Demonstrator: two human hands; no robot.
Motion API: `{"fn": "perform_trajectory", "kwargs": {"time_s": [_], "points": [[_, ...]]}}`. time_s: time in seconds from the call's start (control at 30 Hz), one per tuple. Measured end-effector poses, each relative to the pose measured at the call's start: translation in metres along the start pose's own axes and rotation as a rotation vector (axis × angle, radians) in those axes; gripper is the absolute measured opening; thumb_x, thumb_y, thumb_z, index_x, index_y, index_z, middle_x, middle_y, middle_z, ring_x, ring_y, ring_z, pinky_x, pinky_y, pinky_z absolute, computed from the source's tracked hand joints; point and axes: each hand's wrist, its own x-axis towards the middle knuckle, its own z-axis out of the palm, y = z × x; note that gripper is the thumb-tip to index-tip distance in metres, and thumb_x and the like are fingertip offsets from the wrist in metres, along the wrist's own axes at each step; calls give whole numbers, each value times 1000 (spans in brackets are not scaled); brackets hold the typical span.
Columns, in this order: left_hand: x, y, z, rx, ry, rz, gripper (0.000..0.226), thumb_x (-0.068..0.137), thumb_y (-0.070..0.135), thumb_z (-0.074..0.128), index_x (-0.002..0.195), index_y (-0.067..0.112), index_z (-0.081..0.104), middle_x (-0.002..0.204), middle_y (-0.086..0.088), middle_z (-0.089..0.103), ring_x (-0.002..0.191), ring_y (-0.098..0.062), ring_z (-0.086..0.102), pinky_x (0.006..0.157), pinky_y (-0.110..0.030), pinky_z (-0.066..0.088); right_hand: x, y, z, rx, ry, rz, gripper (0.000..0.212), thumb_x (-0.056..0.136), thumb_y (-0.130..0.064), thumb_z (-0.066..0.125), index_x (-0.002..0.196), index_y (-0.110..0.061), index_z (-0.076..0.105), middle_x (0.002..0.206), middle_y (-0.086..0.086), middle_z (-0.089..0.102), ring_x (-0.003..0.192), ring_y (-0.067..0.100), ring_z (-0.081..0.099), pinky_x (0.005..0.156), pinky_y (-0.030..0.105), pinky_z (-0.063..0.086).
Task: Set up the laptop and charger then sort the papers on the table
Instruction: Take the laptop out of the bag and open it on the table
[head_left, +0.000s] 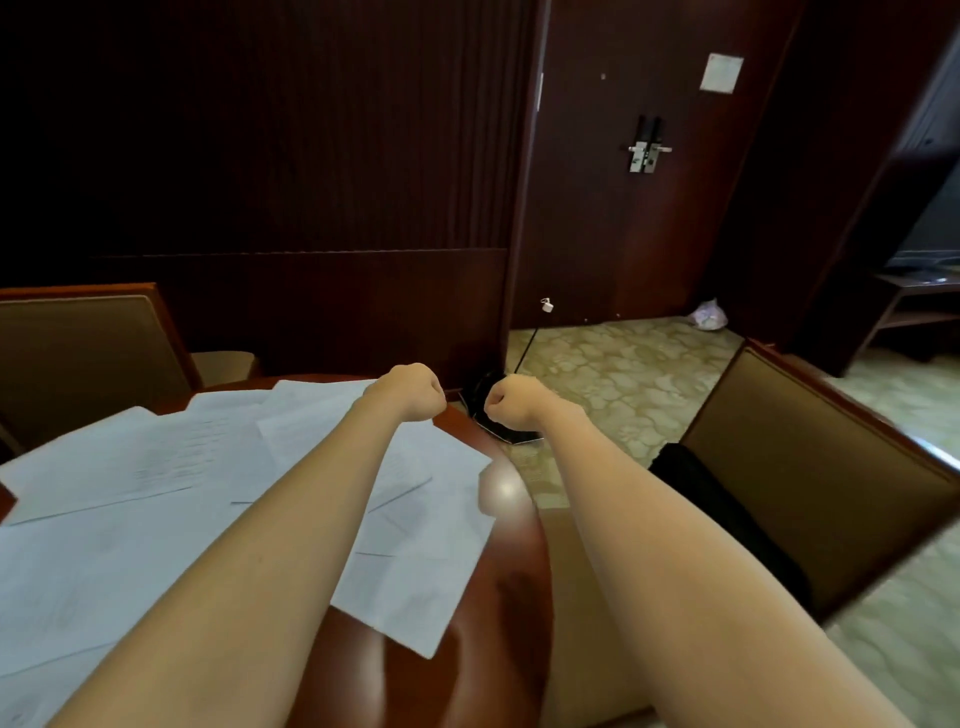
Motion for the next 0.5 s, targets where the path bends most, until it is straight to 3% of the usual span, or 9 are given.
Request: {"fn": "perform_trajectory", "kwargs": {"time_s": [0.03,0.1,0.17,0.23,0.37,0.5], "points": [[4,13,10,-16,-11,6,21,89,14,47,97,10,66,103,-10,62,102,-30,60,86,-36,50,-2,18,-5,-2,-11,22,36,89,-6,42,55,-18,43,61,0,44,63,21,45,70,33,39],[12,41,31,-38,-50,27,19,86,15,48,91,13,66,103,-9,64,98,-30,61,85,-37,51,-9,58,-16,14,-35,60,31,90,-8,42,61,-13,51,69,5,51,76,28,51,72,36,42],[21,72,53,-54,-89,58,18,84,13,47,83,16,65,93,-8,63,84,-28,59,75,-35,50,-13,97,-28,49,-49,89,26,91,-9,41,91,1,65,99,17,64,100,36,58,84,42,47],[29,105,76,-50,-117,83,14,83,13,46,75,18,57,84,-5,54,73,-23,47,67,-33,44,-19,135,-39,67,-35,119,33,93,-11,41,114,4,61,121,20,60,113,34,55,94,41,45],[40,166,127,-45,-179,106,11,89,15,44,79,15,49,83,-2,42,59,-12,32,55,-25,29,-33,209,-50,14,-86,170,32,95,-14,42,118,0,61,123,16,59,115,31,54,95,38,45],[50,211,169,-73,-260,96,10,90,15,41,81,16,47,85,1,40,58,-10,29,57,-24,28,-46,271,-57,12,-131,223,32,95,-15,43,118,-1,60,123,16,59,115,31,54,96,38,44]]}}
